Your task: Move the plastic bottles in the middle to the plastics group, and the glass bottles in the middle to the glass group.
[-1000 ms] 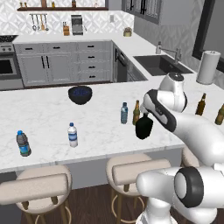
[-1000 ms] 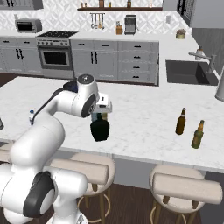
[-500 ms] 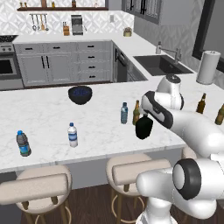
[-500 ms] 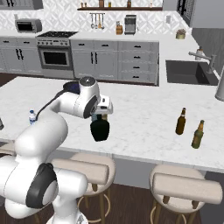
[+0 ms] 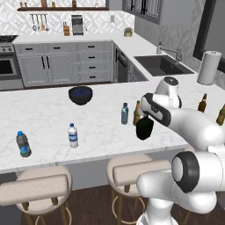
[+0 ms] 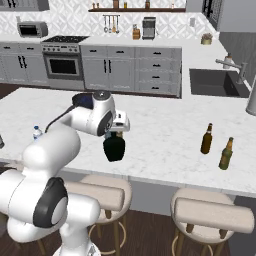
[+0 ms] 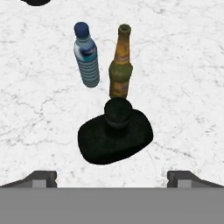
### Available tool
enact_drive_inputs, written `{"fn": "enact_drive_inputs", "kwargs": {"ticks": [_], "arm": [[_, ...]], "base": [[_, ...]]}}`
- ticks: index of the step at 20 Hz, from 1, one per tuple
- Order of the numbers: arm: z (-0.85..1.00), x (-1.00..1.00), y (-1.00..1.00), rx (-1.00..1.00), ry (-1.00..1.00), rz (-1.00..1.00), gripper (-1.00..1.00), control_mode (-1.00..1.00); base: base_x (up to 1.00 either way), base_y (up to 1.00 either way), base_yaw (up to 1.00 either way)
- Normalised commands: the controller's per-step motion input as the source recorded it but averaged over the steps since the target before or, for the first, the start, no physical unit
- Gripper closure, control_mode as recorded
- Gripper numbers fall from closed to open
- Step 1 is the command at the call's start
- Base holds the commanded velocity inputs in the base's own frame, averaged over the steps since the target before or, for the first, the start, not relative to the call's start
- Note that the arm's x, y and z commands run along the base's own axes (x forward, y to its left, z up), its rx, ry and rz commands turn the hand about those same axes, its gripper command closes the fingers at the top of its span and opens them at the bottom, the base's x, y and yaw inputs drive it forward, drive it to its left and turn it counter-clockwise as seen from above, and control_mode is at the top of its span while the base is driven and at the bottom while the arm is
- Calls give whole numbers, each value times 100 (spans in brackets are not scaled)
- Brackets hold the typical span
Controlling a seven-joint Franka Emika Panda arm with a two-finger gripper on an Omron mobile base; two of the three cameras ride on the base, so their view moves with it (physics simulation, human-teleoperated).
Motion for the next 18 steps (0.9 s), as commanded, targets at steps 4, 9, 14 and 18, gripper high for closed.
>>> {"fn": "enact_drive_inputs", "kwargs": {"ticks": [4,9,14,18], "arm": [[-13,10,0,0,0,1,-100,-100],[-8,18,0,0,0,3,-100,-100],[-9,18,0,0,0,3,-100,-100],[-4,19,0,0,0,2,-100,-100]], "base": [[0,0,0],[0,0,0],[0,0,0],[0,0,0]]}}
